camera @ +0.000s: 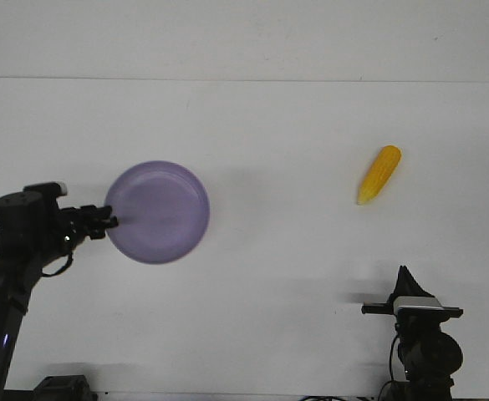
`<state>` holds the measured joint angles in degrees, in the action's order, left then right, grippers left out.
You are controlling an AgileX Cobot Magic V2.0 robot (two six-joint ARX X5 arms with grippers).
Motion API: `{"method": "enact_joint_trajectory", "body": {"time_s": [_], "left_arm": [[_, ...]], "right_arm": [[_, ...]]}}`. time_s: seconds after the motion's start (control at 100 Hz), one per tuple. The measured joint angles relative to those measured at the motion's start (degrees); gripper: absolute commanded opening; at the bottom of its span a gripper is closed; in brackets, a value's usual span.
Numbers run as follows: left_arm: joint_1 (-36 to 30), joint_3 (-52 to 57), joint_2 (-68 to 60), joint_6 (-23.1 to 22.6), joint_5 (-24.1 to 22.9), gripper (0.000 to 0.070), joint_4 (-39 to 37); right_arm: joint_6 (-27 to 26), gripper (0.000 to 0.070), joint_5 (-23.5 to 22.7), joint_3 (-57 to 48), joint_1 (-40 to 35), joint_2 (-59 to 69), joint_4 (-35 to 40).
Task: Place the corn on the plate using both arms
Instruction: 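Drag the plate with the left gripper toward the robot, between both arms, then open the left gripper and pull it back from the plate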
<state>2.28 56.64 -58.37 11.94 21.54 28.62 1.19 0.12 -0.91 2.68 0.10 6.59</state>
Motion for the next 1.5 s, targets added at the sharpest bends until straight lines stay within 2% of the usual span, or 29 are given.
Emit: {"method": "enact_joint_trajectory", "body": {"time_s": [0.23, 0.43, 0.64, 0.85, 0.89, 0.91, 0.96, 1.0, 1.05, 1.36, 1.5], "left_arm": [[-15.72, -15.45, 2.64, 7.87, -1.01, 0.0007, -7.85], [-25.92, -23.26, -1.49, 14.84, -5.62, 0.0007, -18.86], [-31.91, -23.63, -8.85, 16.74, -8.79, 0.0008, -24.28], [-33.73, -23.63, -11.32, 17.40, -10.97, 0.0013, -25.11], [-33.83, -23.63, -11.32, 17.40, -11.08, 0.0039, -25.20], [-33.83, -23.63, -11.32, 17.40, -11.10, 0.0075, -25.18], [-33.83, -23.63, -11.32, 17.51, -11.10, 0.0221, -25.20], [-33.81, -23.63, -11.32, 17.59, -11.13, 0.0365, -25.14], [-33.81, -23.63, -11.32, 17.57, -11.15, 0.0453, -25.16], [-33.81, -22.80, -6.49, 16.15, -11.43, 0.0464, -23.74], [-33.81, -20.04, 3.48, 13.22, -15.69, 0.0463, -21.33]], "right_arm": [[0.00, 0.0016, 0.00, 0.00, 0.00, 0.00, 0.02], [0.00, 0.0016, 0.00, 0.00, 0.00, 0.00, 0.02], [0.00, 0.0016, 0.00, 0.00, 0.00, 0.00, 0.02], [0.00, 0.0016, 0.00, 0.00, 0.00, 0.00, 0.00], [0.00, 0.0016, 0.00, 0.00, 0.00, 0.00, 0.02], [0.00, 0.0016, 0.00, 0.00, 0.00, 0.00, 0.02], [0.00, 0.0016, 0.00, 0.00, 0.00, 0.00, 0.00], [0.00, 0.0016, 0.02, 0.00, 0.00, 0.00, 0.02], [0.00, 0.0016, 0.00, 0.00, 0.00, 0.00, 0.02], [0.00, 0.0016, 0.00, 0.00, 0.00, 0.00, 0.02], [0.00, 0.0016, 0.00, 0.00, 0.00, 0.00, 0.02]]}}
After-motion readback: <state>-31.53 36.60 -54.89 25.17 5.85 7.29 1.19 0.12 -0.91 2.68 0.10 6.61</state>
